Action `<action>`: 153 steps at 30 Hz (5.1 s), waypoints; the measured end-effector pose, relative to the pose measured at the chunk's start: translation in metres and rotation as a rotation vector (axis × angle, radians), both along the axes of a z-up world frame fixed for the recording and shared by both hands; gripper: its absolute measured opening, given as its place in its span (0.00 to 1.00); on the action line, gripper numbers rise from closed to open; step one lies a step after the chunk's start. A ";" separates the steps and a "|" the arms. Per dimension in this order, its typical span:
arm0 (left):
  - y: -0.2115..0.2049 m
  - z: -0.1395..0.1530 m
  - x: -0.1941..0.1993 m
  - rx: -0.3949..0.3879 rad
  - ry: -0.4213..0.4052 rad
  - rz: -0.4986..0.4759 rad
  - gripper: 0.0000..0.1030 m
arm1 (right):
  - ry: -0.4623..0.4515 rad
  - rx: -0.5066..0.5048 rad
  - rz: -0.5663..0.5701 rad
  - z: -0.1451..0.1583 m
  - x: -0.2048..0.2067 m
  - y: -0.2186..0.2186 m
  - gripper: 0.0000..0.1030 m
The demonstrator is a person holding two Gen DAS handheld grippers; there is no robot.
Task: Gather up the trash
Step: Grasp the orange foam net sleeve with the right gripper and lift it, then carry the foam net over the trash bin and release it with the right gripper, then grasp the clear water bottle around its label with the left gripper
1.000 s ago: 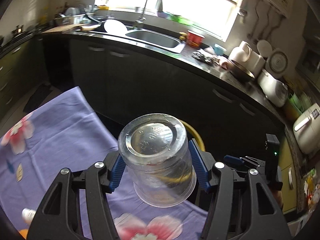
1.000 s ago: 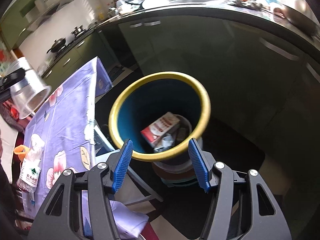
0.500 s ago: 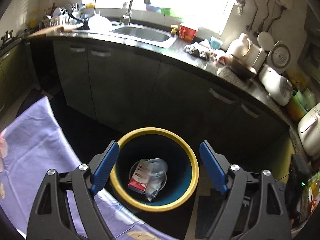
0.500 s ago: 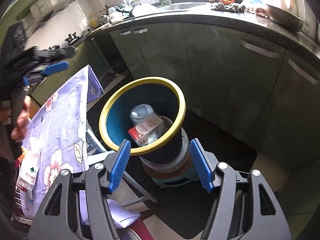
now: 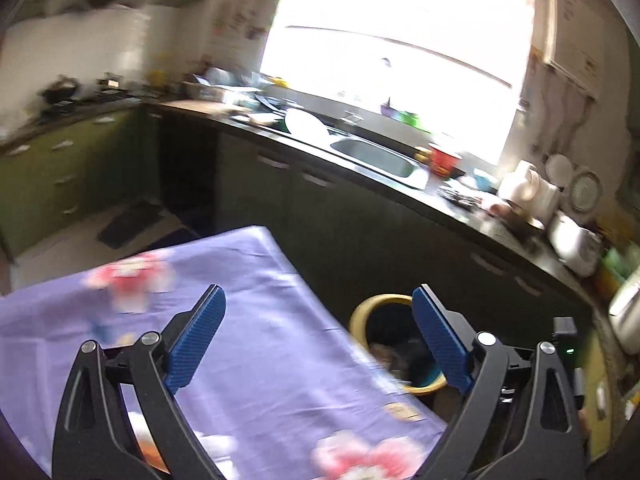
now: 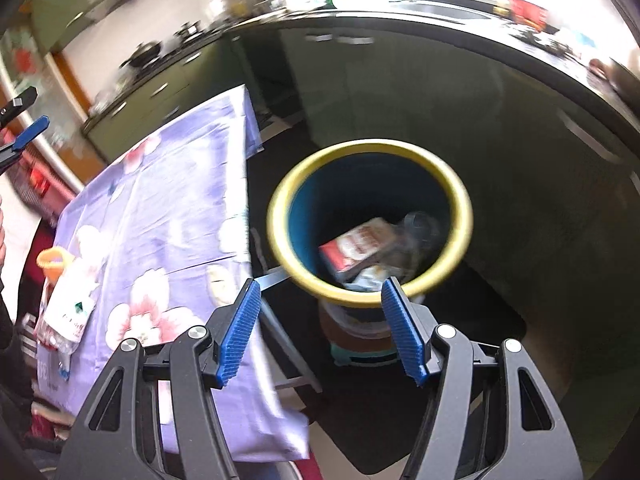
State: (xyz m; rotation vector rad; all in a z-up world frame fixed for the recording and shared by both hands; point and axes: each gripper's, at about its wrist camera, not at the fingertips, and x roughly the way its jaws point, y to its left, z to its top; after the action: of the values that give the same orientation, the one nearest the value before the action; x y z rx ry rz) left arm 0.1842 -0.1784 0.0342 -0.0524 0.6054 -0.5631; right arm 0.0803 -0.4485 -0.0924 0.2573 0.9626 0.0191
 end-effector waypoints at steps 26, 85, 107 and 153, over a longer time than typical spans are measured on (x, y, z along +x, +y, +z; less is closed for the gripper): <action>0.233 -0.045 -0.031 0.011 0.004 0.410 0.89 | -0.064 -0.094 0.820 0.050 0.064 0.335 0.61; 0.135 -0.024 -0.064 0.113 -0.006 0.213 0.91 | 0.038 -0.066 -0.211 -0.014 0.061 -0.045 0.48; 0.088 -0.096 -0.058 0.227 0.522 -0.011 0.90 | -0.014 0.016 -0.131 -0.011 0.022 -0.031 0.56; 0.013 -0.184 -0.036 0.490 0.883 -0.071 0.72 | -0.011 0.087 -0.066 -0.031 0.028 -0.033 0.57</action>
State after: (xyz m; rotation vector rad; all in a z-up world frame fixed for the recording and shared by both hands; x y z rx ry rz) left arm 0.1478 -0.1651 -0.1498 0.1950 1.5969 -0.4290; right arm 0.1083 -0.4818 -0.1229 0.3686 0.9435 0.0013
